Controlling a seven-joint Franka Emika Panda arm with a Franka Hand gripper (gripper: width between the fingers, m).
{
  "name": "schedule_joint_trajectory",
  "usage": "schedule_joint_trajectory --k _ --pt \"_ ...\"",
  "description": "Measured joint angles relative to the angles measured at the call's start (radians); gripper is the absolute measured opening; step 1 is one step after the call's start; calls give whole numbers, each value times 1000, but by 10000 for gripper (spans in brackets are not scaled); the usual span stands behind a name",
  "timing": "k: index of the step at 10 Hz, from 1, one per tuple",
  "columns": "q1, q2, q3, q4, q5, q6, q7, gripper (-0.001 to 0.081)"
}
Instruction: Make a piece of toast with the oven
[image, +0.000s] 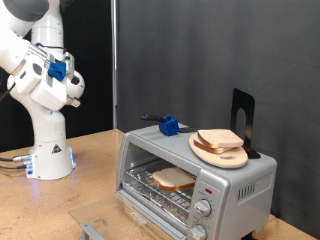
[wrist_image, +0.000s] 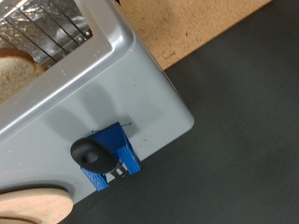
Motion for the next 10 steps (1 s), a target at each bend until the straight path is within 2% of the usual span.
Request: schedule_joint_trajectory --k 2,4,6,7,8,10 --pt "-1 23 -8 1 21 -109 146 808" --pt "-12 73 -55 4 87 -228 301 808" --pt "-37 112 -100 5 113 -330 455 808" --pt "-36 112 -97 5 108 -325 429 808" --pt "-36 112 -92 3 107 -326 462 808" --pt "-48 129 -98 -13 187 -329 657 808"
